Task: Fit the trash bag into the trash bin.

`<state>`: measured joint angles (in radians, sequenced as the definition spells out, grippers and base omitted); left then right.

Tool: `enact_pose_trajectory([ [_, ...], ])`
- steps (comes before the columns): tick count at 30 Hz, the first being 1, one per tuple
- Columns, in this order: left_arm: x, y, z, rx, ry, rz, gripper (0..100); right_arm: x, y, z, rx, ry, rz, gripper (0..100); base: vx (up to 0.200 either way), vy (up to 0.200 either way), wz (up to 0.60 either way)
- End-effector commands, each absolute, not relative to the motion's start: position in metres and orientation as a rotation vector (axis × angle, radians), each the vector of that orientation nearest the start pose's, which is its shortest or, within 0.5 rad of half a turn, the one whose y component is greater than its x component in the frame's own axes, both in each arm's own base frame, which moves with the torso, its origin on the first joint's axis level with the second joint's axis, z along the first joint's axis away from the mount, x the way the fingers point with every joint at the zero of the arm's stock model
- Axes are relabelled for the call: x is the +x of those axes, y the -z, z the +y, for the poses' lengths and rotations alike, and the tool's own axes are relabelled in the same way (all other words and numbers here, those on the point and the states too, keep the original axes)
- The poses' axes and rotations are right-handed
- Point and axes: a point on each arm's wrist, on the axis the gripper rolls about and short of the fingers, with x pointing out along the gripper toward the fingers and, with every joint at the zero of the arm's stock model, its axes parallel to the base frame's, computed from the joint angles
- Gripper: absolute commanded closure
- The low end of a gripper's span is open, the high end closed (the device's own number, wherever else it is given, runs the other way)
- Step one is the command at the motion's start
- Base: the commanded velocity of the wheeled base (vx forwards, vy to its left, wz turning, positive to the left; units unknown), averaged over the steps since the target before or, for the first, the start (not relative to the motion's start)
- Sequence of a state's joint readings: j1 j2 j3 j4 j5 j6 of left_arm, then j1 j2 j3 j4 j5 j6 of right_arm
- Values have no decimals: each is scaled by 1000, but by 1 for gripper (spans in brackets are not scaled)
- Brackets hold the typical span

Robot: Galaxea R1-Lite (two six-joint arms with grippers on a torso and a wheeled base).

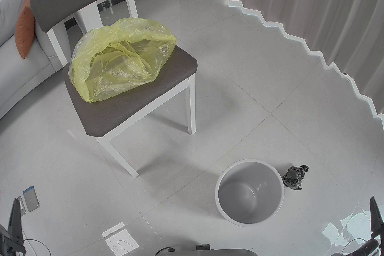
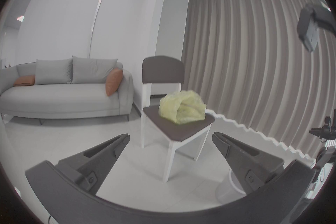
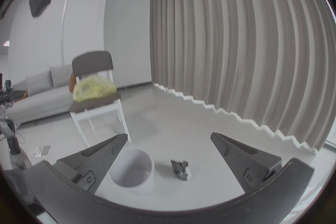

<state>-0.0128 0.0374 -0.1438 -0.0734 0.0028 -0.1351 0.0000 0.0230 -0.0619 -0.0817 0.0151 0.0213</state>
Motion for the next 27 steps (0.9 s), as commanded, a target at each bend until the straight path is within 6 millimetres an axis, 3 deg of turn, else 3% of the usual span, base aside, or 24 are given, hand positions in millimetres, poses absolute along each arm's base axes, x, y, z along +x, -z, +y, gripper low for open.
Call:
enact_pose_trajectory([
  [1, -22, -162, 1, -47, 141, -83, 0, -35, -155, 2, 78, -114, -224, 0, 0, 0, 0],
  [3, -11, -168, 0, 8, 181, -35, 0, -33, -157, 2, 72, -115, -201, 0, 0, 0, 0],
  [5, 26, -197, -6, 89, 225, 46, 0, -29, -156, 2, 4, -110, -167, 0, 0, 0, 0],
  [6, 28, -198, -6, 92, 225, 50, 0, -28, -156, 2, 1, -109, -165, 0, 0, 0, 0],
  [7, 54, -213, -11, 120, 223, 78, 0, -27, -157, 2, -28, -107, -156, 0, 0, 0, 0],
  [10, 104, -226, -18, 156, 210, 138, 0, -24, -158, 2, -47, -104, -143, 0, 0, 0, 0],
  [13, 134, -226, -22, 177, 216, 181, 0, -23, -157, 2, -50, -101, -137, 0, 0, 0, 0],
  [17, 153, -224, -26, 180, 230, 213, 0, -24, -158, 2, -50, -93, -142, 0, 0, 0, 0],
  [27, 243, -234, -44, 207, 136, 284, 0, -30, -155, 4, -100, -132, -180, 0, 0, 0, 0],
])
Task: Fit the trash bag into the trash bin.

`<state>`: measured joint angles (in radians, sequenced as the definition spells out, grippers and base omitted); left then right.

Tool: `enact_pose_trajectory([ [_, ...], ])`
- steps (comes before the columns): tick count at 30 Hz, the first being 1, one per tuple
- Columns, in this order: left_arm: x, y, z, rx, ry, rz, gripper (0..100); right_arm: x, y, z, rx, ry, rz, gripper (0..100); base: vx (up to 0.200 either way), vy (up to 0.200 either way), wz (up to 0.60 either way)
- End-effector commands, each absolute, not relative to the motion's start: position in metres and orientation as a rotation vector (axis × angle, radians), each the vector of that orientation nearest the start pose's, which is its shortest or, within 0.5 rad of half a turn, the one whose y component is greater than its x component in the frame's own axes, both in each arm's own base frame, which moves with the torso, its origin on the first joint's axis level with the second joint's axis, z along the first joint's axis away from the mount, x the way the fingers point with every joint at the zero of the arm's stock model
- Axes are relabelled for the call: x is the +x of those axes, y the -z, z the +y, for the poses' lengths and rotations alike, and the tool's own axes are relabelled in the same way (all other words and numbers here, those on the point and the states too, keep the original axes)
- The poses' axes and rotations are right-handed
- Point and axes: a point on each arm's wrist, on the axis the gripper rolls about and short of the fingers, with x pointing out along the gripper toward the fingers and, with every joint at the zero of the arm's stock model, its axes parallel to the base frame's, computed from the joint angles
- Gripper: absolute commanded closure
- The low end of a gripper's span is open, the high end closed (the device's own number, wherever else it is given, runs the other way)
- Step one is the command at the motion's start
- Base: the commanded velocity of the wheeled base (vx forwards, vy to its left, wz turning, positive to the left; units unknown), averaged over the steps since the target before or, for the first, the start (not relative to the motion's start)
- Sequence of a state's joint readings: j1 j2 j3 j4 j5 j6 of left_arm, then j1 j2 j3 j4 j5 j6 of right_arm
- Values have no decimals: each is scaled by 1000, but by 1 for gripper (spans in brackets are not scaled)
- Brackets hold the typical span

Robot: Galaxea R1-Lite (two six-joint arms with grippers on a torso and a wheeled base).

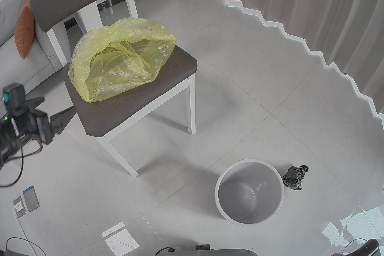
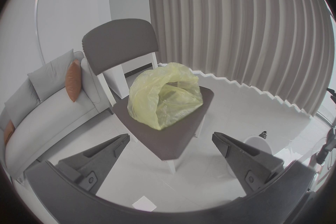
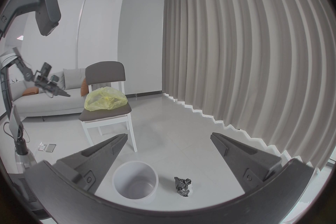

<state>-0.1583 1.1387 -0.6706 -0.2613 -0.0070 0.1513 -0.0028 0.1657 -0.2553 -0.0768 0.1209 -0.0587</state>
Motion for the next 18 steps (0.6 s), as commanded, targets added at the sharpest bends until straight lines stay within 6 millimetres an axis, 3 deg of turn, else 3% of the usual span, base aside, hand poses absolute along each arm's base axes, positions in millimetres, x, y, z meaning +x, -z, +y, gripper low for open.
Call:
enact_pose_trajectory([
  [1, 249, -238, -45, 209, 115, 276, 0, -31, -154, 5, -103, -139, -187, 0, 0, 0, 0],
  [5, 270, -246, -47, 232, 83, 259, 0, -34, -151, 6, -107, -157, -204, 0, 0, 0, 0],
  [8, 290, -237, -49, 282, -2, 298, 0, -38, -150, 6, -111, -159, -230, 0, 0, 0, 0],
  [18, 305, -240, -52, 286, -17, 287, 0, -37, -148, 6, -111, -159, -225, 0, 0, 0, 0],
])
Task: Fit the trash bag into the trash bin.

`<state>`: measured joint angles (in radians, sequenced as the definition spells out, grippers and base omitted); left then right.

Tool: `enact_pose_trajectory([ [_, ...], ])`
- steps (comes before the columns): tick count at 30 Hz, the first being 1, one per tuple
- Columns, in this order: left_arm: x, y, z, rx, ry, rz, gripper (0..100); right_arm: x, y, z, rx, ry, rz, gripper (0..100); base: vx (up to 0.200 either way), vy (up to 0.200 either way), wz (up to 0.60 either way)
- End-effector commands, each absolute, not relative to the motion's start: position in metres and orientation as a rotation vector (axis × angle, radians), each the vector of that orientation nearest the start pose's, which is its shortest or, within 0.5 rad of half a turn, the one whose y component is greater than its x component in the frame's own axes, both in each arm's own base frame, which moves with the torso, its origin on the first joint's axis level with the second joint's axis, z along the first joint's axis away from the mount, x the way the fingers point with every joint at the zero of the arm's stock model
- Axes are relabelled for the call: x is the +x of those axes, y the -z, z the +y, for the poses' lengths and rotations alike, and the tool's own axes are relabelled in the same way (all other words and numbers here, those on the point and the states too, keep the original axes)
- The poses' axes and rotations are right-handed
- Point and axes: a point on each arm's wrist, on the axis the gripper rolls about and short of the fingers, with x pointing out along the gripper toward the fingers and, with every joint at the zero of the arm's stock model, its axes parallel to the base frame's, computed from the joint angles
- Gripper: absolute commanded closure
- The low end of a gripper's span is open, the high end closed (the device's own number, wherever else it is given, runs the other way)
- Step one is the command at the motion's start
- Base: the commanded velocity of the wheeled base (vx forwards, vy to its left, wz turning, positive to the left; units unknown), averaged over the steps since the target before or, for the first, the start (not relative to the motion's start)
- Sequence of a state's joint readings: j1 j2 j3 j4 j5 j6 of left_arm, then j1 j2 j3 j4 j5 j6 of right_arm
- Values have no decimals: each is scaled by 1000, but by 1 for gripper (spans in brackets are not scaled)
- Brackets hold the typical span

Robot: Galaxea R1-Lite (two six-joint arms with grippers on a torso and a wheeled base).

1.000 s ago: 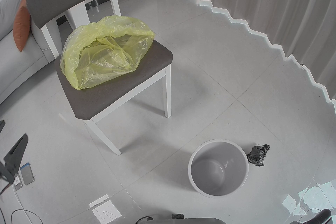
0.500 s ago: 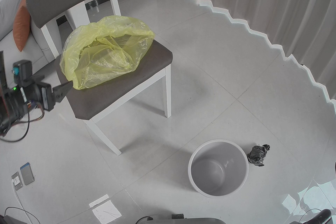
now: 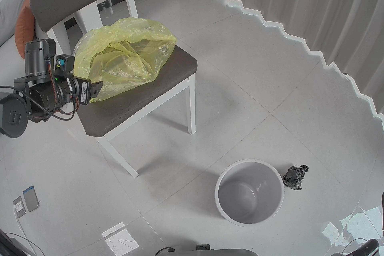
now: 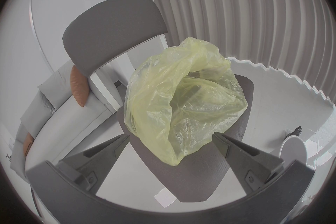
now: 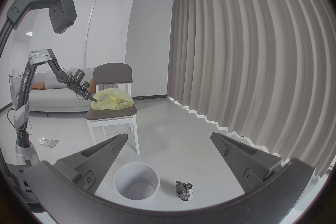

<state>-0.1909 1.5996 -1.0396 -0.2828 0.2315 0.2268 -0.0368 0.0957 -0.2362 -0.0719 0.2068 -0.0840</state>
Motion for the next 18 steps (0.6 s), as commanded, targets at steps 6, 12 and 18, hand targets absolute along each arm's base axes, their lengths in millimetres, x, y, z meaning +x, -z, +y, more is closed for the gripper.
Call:
enact_pose_trajectory([
  [6, 318, -246, -37, 274, -64, 273, 0, -37, -148, 6, -111, -157, -226, 0, 0, 0, 0],
  [12, 334, -239, -36, 279, -68, 290, 0, -37, -148, 6, -108, -159, -226, 0, 0, 0, 0],
  [18, 342, -233, -36, 280, -73, 302, 0, -38, -149, 6, -105, -175, -228, 0, 0, 0, 0],
])
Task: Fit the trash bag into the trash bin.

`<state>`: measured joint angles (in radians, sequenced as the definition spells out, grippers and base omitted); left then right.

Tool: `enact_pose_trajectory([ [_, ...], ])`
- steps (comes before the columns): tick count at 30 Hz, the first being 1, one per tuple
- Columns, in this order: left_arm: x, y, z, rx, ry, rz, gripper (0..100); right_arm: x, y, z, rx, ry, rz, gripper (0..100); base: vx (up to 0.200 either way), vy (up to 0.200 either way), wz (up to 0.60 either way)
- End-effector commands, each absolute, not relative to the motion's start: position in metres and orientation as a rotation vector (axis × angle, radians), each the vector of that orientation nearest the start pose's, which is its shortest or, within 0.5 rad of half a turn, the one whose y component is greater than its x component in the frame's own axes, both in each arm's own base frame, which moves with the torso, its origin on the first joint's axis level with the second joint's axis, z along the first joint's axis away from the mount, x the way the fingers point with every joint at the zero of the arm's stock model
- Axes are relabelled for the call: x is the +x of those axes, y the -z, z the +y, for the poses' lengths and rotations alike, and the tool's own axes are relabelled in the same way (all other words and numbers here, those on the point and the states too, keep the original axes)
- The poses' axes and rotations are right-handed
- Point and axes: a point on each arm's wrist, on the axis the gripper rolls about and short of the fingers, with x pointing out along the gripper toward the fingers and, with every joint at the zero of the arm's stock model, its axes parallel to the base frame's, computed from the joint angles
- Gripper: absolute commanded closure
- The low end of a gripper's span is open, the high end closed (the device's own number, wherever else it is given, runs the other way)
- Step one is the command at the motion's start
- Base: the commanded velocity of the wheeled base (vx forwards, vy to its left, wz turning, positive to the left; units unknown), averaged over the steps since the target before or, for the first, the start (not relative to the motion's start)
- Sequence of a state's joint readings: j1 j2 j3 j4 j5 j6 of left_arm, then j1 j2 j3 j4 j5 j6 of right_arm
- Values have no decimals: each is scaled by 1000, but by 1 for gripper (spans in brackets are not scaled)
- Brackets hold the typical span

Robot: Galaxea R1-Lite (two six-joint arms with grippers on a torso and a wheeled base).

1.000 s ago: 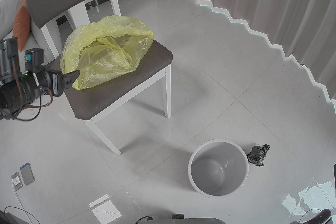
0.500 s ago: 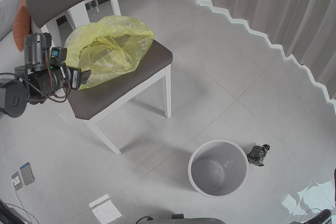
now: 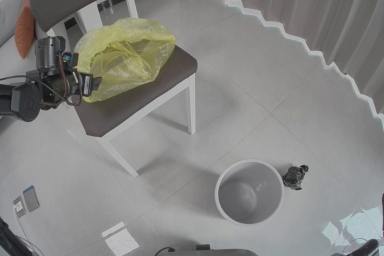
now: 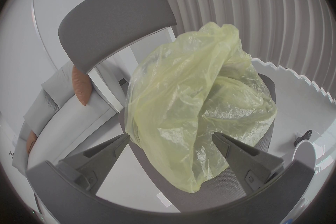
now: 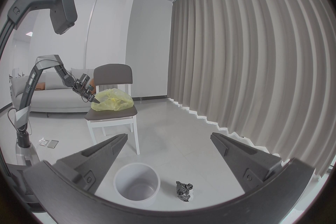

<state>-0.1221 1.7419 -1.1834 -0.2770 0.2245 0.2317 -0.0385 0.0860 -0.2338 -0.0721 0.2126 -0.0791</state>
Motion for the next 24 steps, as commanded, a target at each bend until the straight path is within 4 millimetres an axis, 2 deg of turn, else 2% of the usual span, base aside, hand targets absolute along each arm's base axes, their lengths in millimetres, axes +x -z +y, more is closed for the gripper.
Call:
enact_pose_trajectory([
  [1, 343, -233, -35, 280, -74, 300, 0, -38, -149, 6, -104, -178, -228, 0, 0, 0, 0],
  [8, 344, -236, -25, 269, -69, 294, 0, -37, -150, 6, -82, -185, -224, 0, 0, 0, 0],
  [9, 343, -236, -23, 266, -72, 292, 100, -37, -151, 6, -78, -186, -226, 0, 0, 0, 0],
  [16, 341, -241, -10, 256, -78, 281, 100, -39, -158, 6, -65, -187, -241, 0, 0, 0, 0],
  [21, 343, -236, -8, 248, -45, 289, 100, -37, -165, 6, -20, -195, -229, 0, 0, 0, 0],
  [24, 339, -241, -10, 238, -27, 270, 100, -33, -178, 6, -5, -198, -214, 0, 0, 0, 0],
])
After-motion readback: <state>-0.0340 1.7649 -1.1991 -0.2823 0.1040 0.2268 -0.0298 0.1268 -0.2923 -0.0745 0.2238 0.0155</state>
